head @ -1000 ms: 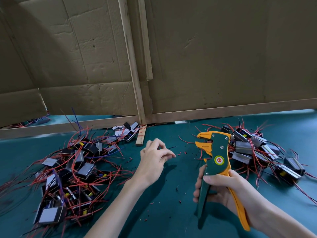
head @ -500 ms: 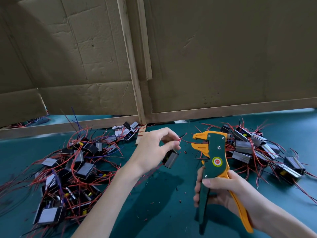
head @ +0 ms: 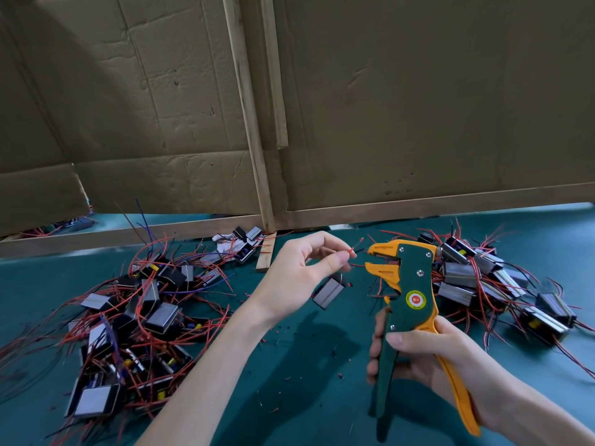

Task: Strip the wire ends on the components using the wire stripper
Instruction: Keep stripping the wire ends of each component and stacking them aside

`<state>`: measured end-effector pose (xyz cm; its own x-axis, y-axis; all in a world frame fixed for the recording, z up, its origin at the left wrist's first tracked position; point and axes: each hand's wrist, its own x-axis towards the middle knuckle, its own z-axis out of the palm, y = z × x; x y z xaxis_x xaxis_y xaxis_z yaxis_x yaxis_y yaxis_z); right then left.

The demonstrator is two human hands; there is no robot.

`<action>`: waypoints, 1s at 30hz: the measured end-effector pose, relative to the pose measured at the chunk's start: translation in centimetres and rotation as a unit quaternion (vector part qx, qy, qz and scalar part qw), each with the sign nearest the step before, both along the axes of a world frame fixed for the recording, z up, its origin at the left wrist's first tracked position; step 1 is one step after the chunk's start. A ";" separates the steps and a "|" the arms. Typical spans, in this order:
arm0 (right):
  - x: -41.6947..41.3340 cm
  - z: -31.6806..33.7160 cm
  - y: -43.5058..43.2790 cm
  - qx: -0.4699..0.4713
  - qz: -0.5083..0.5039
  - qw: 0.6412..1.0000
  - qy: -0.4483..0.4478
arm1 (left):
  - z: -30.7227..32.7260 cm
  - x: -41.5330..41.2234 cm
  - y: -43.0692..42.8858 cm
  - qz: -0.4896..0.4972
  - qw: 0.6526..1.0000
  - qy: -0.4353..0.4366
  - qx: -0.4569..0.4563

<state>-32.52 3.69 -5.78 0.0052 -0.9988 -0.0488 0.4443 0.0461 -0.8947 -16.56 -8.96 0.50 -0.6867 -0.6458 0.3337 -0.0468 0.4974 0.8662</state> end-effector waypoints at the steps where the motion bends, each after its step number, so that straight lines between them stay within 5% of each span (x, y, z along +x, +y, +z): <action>1: 0.0 0.0 0.0 -0.001 0.002 1.000 0.000 | 0.1 0.1 0.0 0.003 1.000 -0.013 -0.017; 8: -0.2 -0.5 0.0 -0.023 0.025 0.999 0.010 | 0.2 0.2 0.2 0.012 0.992 -0.096 -0.077; 30: 0.0 0.2 0.6 -0.012 0.032 0.999 0.042 | 1.1 0.6 0.6 -0.025 0.992 -0.094 -0.077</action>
